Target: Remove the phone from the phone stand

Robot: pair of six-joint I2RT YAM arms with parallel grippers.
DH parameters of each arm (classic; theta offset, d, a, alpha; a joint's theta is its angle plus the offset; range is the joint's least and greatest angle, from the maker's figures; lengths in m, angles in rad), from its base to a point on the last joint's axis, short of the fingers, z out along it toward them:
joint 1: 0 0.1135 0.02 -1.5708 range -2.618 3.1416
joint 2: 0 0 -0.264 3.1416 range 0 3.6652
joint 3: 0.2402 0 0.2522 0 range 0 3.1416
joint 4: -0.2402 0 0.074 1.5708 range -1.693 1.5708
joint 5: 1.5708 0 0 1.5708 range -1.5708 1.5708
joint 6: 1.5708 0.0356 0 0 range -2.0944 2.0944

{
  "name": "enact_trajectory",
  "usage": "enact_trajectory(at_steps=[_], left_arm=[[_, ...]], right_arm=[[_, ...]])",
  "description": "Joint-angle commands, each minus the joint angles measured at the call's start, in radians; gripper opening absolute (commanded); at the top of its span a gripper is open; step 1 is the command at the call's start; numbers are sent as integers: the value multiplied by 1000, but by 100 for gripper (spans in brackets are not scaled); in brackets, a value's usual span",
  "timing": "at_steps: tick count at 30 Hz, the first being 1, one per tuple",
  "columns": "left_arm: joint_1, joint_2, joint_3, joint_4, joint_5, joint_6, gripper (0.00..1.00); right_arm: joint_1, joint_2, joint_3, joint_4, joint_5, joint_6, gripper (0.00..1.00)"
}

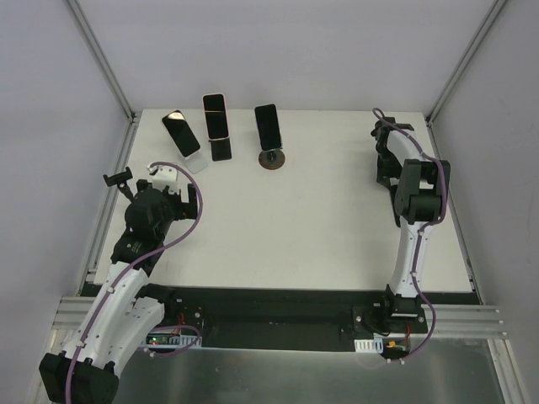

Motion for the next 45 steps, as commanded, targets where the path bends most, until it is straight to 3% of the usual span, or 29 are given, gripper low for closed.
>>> enact_trajectory(at_steps=[1,5,8,16,19,23,45], left_arm=[[-10,5,-1,47,5,21,99],[-10,8,0,48,12,19,99],[-10,8,-1,48,17,18,99],[-10,5,-1,51,25,16,99],[-10,4,-1,51,28,16,99],[-8,4,-1,53,32,16,99],[-11,16,-4,56,38,16,99]], right_arm=[[-6,-107,-53,79,-192,-54,81],[-6,-213,-116,135,-258,-47,90],[-6,-296,-137,176,-343,-58,91],[-8,-569,-401,400,-575,-77,94],[-6,-566,-442,402,-719,-52,95],[-28,-537,-490,411,-801,-11,96],[-141,-362,-519,445,-807,38,97]])
